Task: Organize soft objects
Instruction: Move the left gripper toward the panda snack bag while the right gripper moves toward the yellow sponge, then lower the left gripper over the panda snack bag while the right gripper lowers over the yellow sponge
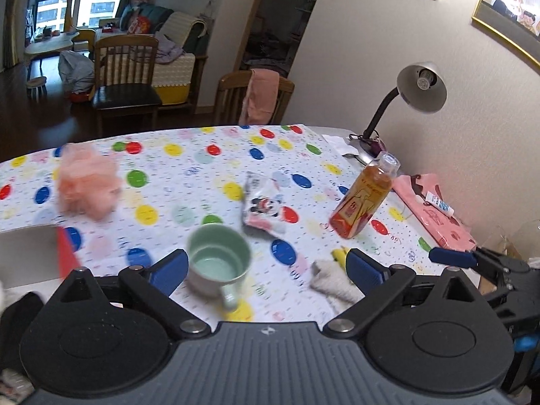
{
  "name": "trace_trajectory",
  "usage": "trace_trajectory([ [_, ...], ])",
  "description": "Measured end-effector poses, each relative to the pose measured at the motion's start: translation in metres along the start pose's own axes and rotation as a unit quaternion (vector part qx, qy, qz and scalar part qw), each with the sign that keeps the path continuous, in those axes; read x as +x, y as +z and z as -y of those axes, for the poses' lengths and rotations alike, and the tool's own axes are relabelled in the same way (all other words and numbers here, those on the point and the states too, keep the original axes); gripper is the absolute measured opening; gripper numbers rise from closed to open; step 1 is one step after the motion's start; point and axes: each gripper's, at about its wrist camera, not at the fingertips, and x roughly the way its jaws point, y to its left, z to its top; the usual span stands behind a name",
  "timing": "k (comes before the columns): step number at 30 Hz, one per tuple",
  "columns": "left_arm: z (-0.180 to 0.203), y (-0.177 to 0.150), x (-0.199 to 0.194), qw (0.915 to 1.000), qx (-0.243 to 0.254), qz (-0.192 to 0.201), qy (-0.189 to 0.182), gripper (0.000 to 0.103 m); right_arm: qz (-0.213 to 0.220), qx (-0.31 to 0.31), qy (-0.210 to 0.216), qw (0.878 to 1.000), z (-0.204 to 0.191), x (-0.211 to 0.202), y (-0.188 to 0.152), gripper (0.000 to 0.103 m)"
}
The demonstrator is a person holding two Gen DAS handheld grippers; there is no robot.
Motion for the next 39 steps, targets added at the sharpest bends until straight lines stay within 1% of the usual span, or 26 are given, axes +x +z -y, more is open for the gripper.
trace_trajectory([
  [6, 0.026, 0.014, 0.052, 0.9997, 0.003, -0.023, -0.005, 0.101, -0.008, 0.003, -0.009, 1.0, 0.04, 0.007, -0.01, 0.099],
  [14, 0.054, 0.03, 0.113, 0.999, 0.034, -0.027, -0.004, 0.101, -0.027, 0.022, -0.015, 0.999, 0.077, 0.027, -0.018, 0.099],
  [20, 0.062, 0.043, 0.157, 0.999, 0.03, -0.032, -0.013, 0.101, -0.039, 0.028, -0.02, 0.999, 0.096, 0.043, -0.022, 0.098],
  [22, 0.066, 0.045, 0.171, 0.9988, 0.036, -0.034, -0.004, 0.101, -0.044, 0.03, -0.018, 0.998, 0.1, 0.049, -0.022, 0.096],
  [26, 0.071, 0.05, 0.201, 0.9976, 0.046, -0.047, 0.02, 0.101, -0.054, 0.036, -0.015, 0.998, 0.109, 0.064, -0.022, 0.094],
  [30, 0.064, 0.054, 0.228, 0.997, 0.028, -0.058, 0.042, 0.101, -0.069, 0.051, -0.005, 0.996, 0.117, 0.081, -0.021, 0.086],
  [34, 0.058, 0.058, 0.256, 0.9948, 0.017, -0.073, 0.069, 0.101, -0.081, 0.069, -0.007, 0.994, 0.126, 0.098, -0.024, 0.083],
  [39, 0.052, 0.06, 0.283, 0.9909, 0.006, -0.085, 0.104, 0.101, -0.102, 0.093, -0.024, 0.99, 0.139, 0.119, -0.031, 0.08],
])
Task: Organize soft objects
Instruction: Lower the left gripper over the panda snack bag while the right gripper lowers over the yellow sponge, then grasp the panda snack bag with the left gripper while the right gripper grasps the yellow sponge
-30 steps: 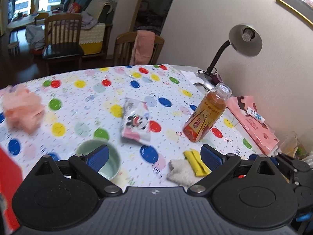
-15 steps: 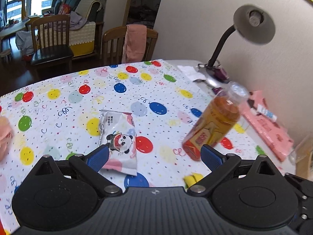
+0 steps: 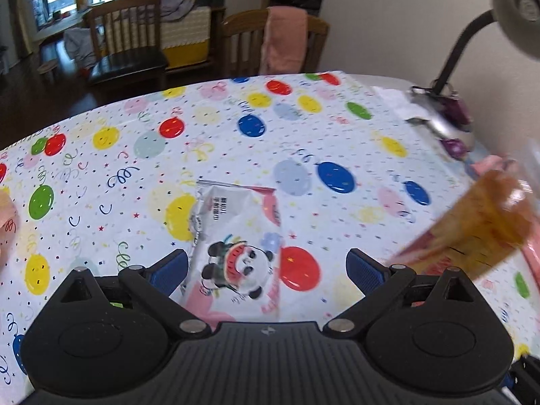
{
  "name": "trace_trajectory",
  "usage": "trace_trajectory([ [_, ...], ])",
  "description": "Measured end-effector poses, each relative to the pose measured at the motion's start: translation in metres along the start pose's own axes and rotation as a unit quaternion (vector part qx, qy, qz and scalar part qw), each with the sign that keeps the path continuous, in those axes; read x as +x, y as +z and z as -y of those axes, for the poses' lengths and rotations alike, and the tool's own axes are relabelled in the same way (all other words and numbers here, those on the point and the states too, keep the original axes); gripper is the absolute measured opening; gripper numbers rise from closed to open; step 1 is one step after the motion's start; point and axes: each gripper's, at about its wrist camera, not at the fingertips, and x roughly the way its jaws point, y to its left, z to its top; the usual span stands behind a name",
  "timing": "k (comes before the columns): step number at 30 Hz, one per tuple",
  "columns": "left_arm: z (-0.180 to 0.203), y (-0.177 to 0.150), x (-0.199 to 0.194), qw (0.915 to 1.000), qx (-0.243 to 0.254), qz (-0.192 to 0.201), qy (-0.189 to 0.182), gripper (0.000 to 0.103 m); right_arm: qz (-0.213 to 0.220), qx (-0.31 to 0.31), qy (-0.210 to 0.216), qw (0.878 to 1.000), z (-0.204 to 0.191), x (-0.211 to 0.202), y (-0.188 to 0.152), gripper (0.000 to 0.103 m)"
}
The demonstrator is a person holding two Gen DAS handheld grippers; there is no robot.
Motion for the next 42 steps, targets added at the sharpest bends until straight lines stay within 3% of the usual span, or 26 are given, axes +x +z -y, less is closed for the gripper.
trace_trajectory([
  [7, 0.005, 0.001, 0.031, 0.9994, 0.006, -0.025, 0.024, 0.101, -0.024, 0.02, -0.006, 0.999, 0.008, 0.021, -0.003, 0.076],
  [14, 0.005, 0.001, 0.048, 0.998, 0.012, -0.025, 0.056, 0.101, -0.036, 0.036, -0.012, 0.999, 0.011, 0.029, -0.01, 0.07],
  [19, 0.005, 0.003, 0.054, 0.9975, 0.017, -0.024, 0.065, 0.1, -0.033, 0.039, -0.015, 0.999, 0.014, 0.03, -0.011, 0.06],
  [25, 0.013, -0.001, 0.061, 0.9943, 0.056, -0.026, 0.087, 0.097, -0.031, 0.035, -0.019, 0.999, 0.017, 0.029, -0.012, 0.048],
  [30, 0.015, 0.0, 0.058, 0.99, 0.078, -0.019, 0.116, 0.069, -0.027, 0.025, -0.018, 0.999, 0.015, 0.028, -0.013, 0.042],
  [36, 0.019, 0.004, 0.048, 0.9904, 0.093, -0.008, 0.102, 0.045, -0.024, 0.025, -0.019, 0.999, 0.014, 0.027, -0.013, 0.041],
  [42, 0.014, 0.01, 0.034, 0.9931, 0.078, 0.002, 0.087, 0.033, -0.016, 0.03, -0.02, 0.999, 0.017, 0.022, -0.012, 0.039],
])
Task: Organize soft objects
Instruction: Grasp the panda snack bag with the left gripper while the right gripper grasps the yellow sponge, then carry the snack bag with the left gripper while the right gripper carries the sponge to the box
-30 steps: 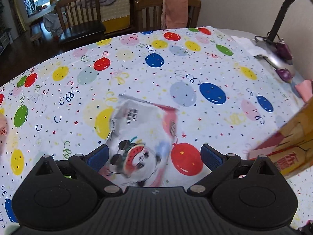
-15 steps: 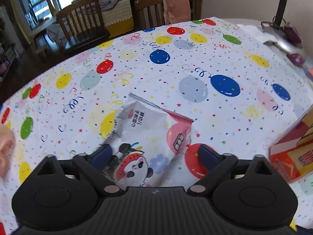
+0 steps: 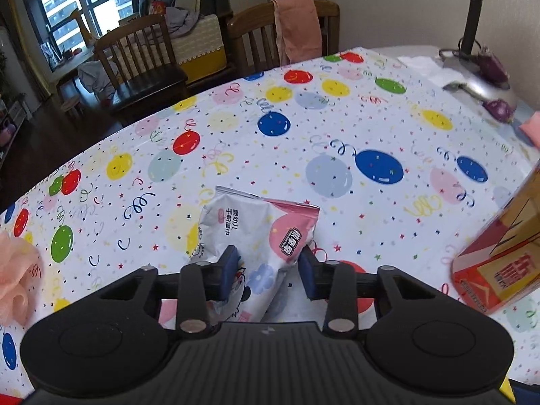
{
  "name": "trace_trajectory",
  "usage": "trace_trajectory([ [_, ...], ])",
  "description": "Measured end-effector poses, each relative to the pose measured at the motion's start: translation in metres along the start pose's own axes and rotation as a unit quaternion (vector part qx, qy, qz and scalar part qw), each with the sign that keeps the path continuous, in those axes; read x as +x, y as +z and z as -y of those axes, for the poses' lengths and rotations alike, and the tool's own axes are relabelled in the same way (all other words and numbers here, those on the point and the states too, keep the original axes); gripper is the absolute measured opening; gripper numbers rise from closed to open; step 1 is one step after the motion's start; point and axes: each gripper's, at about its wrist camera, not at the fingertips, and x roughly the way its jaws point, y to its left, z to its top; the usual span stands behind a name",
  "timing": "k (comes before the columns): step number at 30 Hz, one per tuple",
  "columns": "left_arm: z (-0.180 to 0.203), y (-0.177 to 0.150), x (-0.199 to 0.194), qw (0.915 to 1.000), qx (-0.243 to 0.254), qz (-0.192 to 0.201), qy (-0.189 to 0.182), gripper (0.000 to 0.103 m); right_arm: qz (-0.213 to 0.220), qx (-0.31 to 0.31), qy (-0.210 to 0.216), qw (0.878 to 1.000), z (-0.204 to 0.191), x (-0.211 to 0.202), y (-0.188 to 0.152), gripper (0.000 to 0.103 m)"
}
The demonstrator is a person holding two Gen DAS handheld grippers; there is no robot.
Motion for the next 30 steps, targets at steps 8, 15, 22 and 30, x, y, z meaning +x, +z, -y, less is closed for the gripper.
trace_trajectory([
  [8, -0.02, 0.001, -0.027, 0.9983, -0.051, 0.009, -0.026, 0.026, 0.021, 0.002, 0.008, 1.0, 0.004, -0.02, 0.004, 0.038],
  [15, -0.024, -0.006, -0.057, 0.995, -0.074, 0.017, -0.064, 0.021, 0.039, 0.011, 0.013, 0.999, 0.01, -0.042, 0.005, 0.039],
  [22, -0.023, -0.018, -0.094, 0.9898, -0.09, 0.026, -0.107, 0.019, 0.047, 0.009, 0.017, 0.999, 0.017, -0.065, -0.004, 0.039],
  [30, -0.016, -0.041, -0.137, 0.9847, -0.086, 0.031, -0.149, 0.018, 0.032, -0.022, 0.02, 0.999, 0.016, -0.084, -0.028, 0.039],
])
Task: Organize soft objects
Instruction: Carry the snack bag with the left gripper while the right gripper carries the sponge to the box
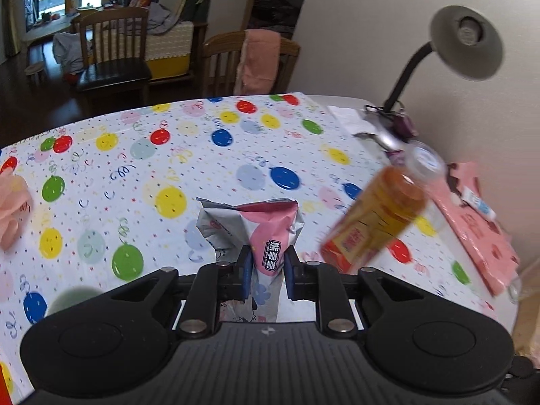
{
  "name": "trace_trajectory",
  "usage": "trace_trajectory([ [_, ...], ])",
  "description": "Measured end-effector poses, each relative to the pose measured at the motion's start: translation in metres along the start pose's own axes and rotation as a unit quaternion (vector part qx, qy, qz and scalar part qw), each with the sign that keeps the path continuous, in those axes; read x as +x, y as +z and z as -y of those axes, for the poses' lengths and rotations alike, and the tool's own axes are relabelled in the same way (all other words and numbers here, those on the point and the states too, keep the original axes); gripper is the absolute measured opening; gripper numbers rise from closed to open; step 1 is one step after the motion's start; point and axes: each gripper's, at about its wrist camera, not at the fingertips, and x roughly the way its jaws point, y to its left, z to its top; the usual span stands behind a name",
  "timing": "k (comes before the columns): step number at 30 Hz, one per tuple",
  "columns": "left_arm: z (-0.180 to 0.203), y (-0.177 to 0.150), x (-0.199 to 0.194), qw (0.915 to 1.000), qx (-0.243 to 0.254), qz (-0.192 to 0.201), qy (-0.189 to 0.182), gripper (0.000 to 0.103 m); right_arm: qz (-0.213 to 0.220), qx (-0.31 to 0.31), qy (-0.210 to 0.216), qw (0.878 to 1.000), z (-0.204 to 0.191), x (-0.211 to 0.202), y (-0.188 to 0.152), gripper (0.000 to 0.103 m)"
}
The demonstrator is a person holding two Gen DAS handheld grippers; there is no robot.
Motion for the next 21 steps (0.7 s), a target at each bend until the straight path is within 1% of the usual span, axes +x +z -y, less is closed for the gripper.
trace_trajectory([
  [5, 0.006, -0.017, -0.018, 0.9999, 0.006, -0.002, -0.014, 0.019, -0.023, -0.009, -0.012, 1.0, -0.001, 0.002, -0.022, 0.039],
  [9, 0.006, -0.029, -0.028, 0.9999, 0.006, -0.004, -0.016, 0.019, -0.033, -0.031, -0.026, 0.999, -0.006, 0.005, -0.036, 0.039],
  [12, 0.005, -0.035, -0.033, 0.9998, 0.004, -0.005, -0.017, 0.018, -0.034, -0.046, -0.035, 0.998, -0.01, 0.003, -0.041, 0.04],
  [17, 0.003, -0.045, -0.039, 0.9998, 0.0, -0.007, -0.017, 0.018, -0.037, -0.089, -0.043, 0.994, -0.022, 0.002, -0.046, 0.04],
  [18, 0.003, -0.047, -0.04, 0.9998, -0.001, -0.007, -0.016, 0.018, -0.039, -0.101, -0.048, 0.993, -0.025, 0.004, -0.046, 0.039],
  [19, 0.002, -0.048, -0.041, 0.9998, -0.001, -0.008, -0.016, 0.018, -0.041, -0.115, -0.056, 0.991, -0.028, 0.006, -0.047, 0.035],
  [21, 0.001, -0.051, -0.044, 0.9998, -0.001, -0.007, -0.016, 0.018, -0.038, -0.128, -0.066, 0.989, -0.031, 0.007, -0.049, 0.035],
])
